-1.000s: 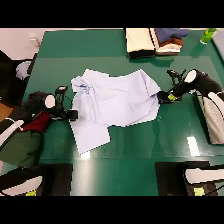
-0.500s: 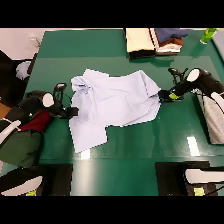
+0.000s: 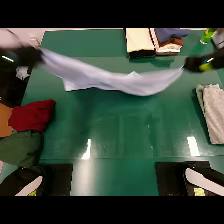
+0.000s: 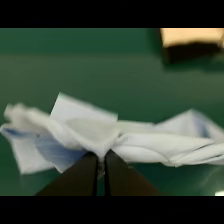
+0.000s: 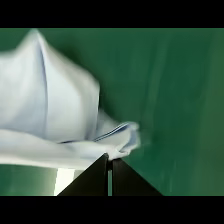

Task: Fold the shirts.

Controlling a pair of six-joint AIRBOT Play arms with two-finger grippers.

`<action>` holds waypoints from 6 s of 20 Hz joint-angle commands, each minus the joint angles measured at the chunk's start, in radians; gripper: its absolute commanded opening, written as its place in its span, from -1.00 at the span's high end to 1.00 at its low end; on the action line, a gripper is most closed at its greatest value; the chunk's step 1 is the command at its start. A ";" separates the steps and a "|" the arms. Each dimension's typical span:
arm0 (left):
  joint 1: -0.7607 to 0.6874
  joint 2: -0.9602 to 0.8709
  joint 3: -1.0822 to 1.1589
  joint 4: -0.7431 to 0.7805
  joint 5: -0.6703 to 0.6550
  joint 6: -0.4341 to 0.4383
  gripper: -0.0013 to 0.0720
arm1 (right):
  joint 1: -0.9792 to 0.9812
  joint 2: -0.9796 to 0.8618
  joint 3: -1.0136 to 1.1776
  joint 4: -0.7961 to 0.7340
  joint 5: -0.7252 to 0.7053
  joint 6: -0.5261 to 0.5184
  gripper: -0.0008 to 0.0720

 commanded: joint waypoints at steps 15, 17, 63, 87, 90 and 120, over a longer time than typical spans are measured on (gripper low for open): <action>0.001 0.076 0.398 0.025 -0.031 0.040 0.89 | -0.236 0.231 0.518 0.006 0.110 -0.001 0.93; 0.001 -0.002 0.356 0.025 -0.131 0.051 0.89 | -0.175 0.179 0.427 -0.004 0.135 -0.001 0.93; 0.144 -0.423 -0.329 -0.145 -0.239 0.195 -0.20 | -0.163 -0.113 -0.311 -0.135 0.120 -0.026 -0.09; 0.075 -0.163 -0.800 -0.302 -0.144 0.127 -0.62 | -0.020 0.090 -0.949 -0.133 0.008 0.055 0.92; -0.033 -0.163 -0.800 -0.277 -0.082 0.074 -0.62 | -0.021 0.127 -0.949 -0.133 0.000 0.055 0.92; -0.063 0.205 -0.787 -0.187 -0.417 -0.043 0.90 | -0.024 0.377 -0.806 -0.312 0.298 0.035 0.92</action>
